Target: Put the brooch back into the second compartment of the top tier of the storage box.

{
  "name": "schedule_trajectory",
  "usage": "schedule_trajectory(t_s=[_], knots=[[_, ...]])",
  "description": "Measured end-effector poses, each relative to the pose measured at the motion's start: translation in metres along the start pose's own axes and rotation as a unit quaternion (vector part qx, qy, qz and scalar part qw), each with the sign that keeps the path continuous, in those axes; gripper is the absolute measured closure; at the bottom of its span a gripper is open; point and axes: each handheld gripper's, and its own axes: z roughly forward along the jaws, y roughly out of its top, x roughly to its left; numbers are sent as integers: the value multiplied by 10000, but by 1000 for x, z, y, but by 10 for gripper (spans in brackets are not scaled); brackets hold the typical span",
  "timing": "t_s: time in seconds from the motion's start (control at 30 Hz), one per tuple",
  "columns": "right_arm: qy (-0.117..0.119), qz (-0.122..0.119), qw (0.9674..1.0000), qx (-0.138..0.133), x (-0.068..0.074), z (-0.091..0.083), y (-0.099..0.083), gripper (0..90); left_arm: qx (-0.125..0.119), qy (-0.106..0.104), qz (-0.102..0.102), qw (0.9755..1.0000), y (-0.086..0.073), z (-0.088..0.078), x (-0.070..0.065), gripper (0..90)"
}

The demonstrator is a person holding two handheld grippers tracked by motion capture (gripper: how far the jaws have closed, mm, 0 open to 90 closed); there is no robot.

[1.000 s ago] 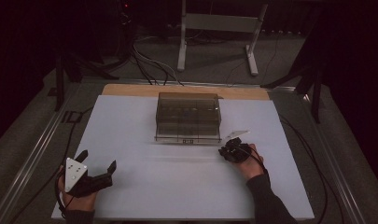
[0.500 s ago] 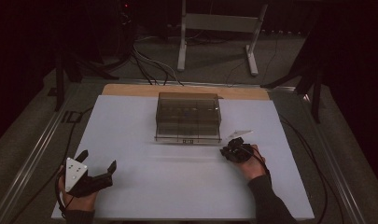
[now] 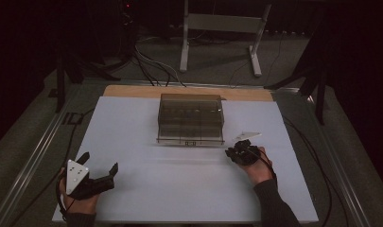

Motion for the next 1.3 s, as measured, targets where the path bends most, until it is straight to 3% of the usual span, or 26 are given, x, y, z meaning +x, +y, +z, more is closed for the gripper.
schedule_trajectory(t_s=[0.67,1.3], knots=[[52,243,9987,-447,-4,-32,3,799,2,-5,4,10000,0,0,0,4],[27,211,9967,-778,-5,-57,21,800,7,-9,-8,10000,0,0,0,4]])
